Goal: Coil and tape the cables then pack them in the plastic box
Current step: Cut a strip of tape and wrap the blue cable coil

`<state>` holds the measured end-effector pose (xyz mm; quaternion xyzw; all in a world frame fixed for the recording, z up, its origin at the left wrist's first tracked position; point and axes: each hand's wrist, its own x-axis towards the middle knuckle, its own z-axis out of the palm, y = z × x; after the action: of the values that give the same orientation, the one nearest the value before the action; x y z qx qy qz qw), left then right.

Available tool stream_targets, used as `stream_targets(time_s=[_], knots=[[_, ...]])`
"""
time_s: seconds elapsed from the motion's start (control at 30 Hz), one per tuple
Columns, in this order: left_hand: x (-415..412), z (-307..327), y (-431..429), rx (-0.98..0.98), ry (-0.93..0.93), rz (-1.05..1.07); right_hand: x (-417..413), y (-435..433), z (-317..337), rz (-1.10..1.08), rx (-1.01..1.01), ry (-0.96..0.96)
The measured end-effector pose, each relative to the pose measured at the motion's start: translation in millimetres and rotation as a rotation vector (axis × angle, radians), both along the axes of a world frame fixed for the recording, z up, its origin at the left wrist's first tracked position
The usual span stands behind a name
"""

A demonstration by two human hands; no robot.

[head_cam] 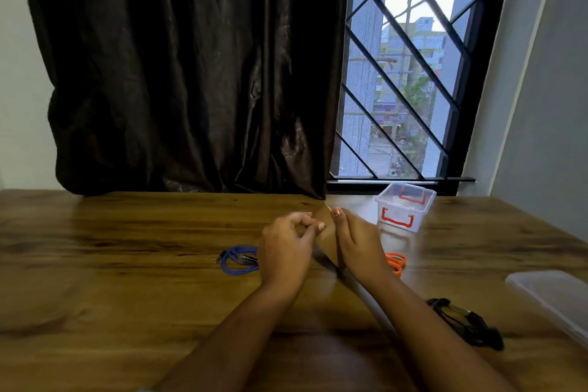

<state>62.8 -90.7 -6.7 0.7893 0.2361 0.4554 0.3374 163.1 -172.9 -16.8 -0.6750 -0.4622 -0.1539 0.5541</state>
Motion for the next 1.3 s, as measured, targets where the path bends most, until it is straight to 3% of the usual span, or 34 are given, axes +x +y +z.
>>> stream_targets(time_s=[0.4, 0.57, 0.7, 0.87, 1.1, 1.3], knots=[[1, -3, -1, 0.241, 0.120, 0.068, 2, 2, -3, -0.038, -0.072, -0.077], [-6, 7, 24, 0.051, 0.059, 0.202, 10, -4, 0, -0.115, -0.072, -0.077], [-8, 11, 29, -0.046, -0.002, 0.026, 16, -6, 1, -0.125, -0.048, -0.034], [-1, 1, 9, -0.009, 0.007, -0.158, 14, -4, -1, -0.086, -0.003, -0.031], [2, -4, 3, -0.027, -0.060, -0.049, 6, -2, -2, -0.083, -0.041, -0.068], [4, -6, 1, 0.143, 0.061, 0.016, 6, -2, -2, -0.078, -0.085, -0.111]])
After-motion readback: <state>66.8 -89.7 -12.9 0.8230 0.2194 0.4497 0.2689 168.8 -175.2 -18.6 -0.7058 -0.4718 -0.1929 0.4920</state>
